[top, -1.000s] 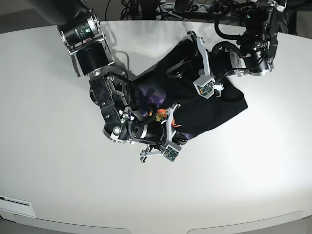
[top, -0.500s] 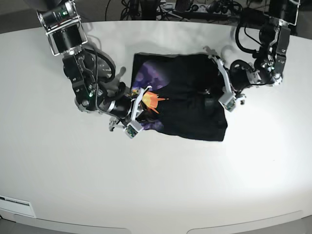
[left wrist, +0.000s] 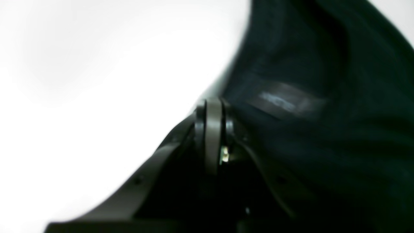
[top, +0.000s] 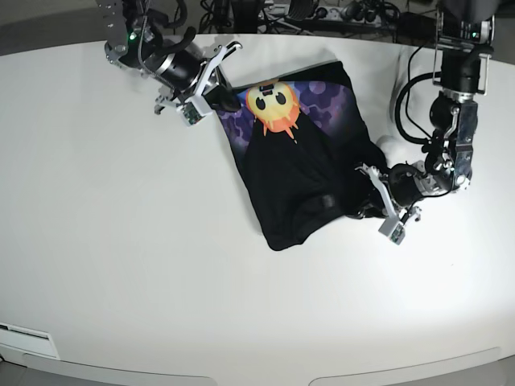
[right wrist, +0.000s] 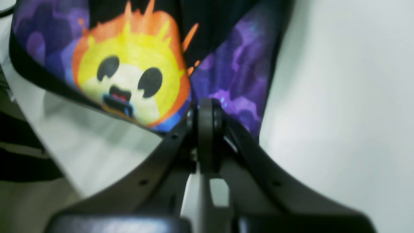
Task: Fold the T-shirt properly
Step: 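Flip the bundle with both grippers so the printed graphic faces up, then release the folded shirt and open both grippers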
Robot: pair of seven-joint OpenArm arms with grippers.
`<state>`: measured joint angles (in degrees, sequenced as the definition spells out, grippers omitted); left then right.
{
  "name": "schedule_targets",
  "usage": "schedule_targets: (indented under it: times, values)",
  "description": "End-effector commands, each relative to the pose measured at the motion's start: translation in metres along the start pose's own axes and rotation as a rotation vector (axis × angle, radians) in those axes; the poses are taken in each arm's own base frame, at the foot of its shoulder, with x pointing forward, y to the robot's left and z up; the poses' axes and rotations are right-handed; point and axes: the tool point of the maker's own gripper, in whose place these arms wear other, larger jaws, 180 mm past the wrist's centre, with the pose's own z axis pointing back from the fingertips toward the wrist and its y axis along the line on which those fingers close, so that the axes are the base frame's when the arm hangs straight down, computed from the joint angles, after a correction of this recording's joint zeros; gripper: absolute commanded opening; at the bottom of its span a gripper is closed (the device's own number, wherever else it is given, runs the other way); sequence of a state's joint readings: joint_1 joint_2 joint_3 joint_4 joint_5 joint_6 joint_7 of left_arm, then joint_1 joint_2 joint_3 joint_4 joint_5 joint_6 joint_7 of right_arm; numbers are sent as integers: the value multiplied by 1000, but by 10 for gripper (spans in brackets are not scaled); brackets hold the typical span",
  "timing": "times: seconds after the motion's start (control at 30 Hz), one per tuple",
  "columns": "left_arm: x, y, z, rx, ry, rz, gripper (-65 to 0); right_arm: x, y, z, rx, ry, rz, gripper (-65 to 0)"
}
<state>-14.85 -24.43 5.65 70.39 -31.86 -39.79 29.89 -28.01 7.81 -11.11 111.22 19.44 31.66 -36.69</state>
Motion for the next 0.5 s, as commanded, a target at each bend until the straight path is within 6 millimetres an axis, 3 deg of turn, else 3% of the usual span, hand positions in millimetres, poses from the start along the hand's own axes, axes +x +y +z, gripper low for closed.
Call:
schedule_targets:
  times: [0.0,0.2,0.47]
  values:
    - [30,1,0,-4,-80,-16,-650,12,9,2,8,-46,-4,-650]
    - [54,-32,-29,-79,-121,-36,-650,38,27,-3,18,-123,-19,-650]
    - [80,-13,-20,-47,-117,-96,-650,54,20,-2,-13,-152,18,-650]
